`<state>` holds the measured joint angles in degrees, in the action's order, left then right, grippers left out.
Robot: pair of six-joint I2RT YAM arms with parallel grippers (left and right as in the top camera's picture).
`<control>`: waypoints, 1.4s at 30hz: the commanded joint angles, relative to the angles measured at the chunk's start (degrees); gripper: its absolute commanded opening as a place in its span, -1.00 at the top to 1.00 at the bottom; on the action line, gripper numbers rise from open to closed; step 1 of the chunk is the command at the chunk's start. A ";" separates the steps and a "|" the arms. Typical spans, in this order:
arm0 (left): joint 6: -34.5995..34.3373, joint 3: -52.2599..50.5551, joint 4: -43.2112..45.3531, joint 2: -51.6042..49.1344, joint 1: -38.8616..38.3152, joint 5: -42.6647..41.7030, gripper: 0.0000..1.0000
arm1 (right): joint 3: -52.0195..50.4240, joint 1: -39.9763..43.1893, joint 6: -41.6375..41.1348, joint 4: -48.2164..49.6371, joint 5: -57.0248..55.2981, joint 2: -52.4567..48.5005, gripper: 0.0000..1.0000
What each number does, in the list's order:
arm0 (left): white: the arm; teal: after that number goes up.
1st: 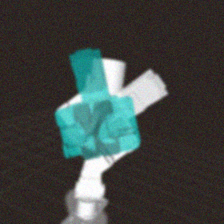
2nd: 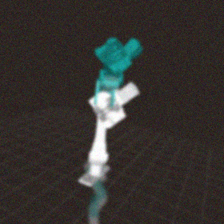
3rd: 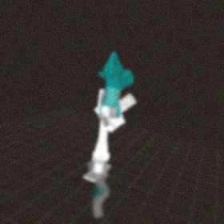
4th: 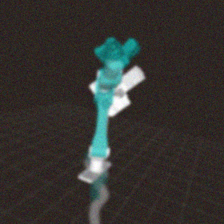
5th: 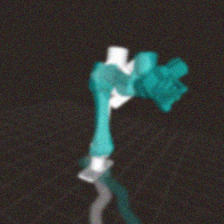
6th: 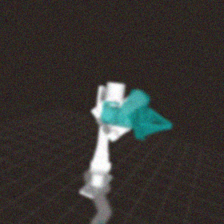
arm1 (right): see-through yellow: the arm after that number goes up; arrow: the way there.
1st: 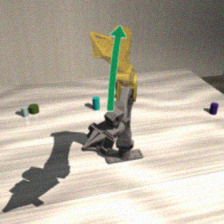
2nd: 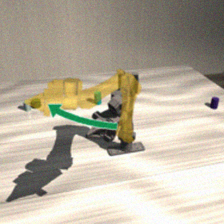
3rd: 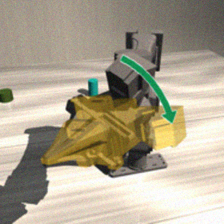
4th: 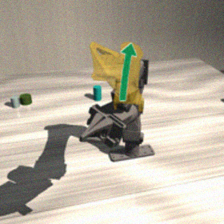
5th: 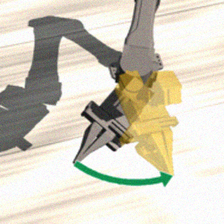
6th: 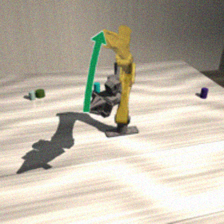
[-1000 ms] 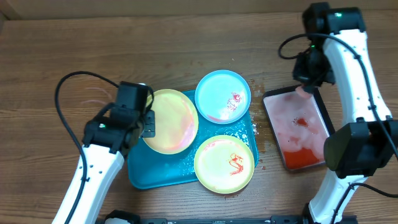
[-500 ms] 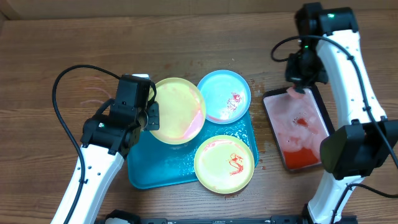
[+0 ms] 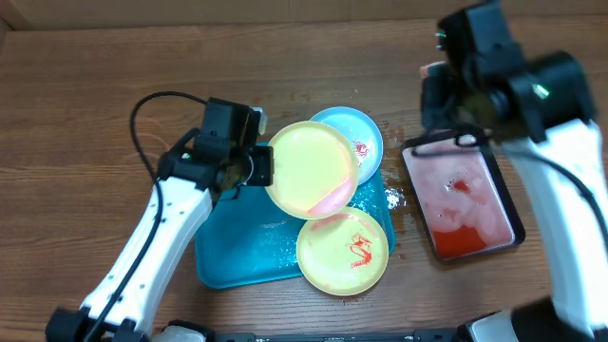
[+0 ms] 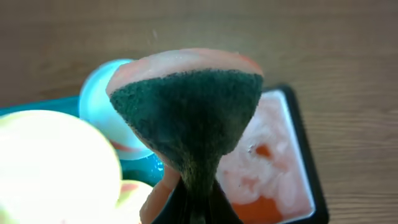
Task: Clean dirty plates on tray and stack at the side
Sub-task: 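Lift the yellow plate off the teal tray with the left gripper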
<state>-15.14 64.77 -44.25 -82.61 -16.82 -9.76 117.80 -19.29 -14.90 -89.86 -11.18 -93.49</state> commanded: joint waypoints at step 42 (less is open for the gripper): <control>7.78 60.04 -6.43 -46.49 -32.06 17.20 0.92 | 1.20 -0.04 4.76 -6.08 0.81 33.66 0.92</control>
<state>-10.00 121.99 -51.18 -128.44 -48.07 1.56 117.86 -19.22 -10.94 -96.09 -10.72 -60.05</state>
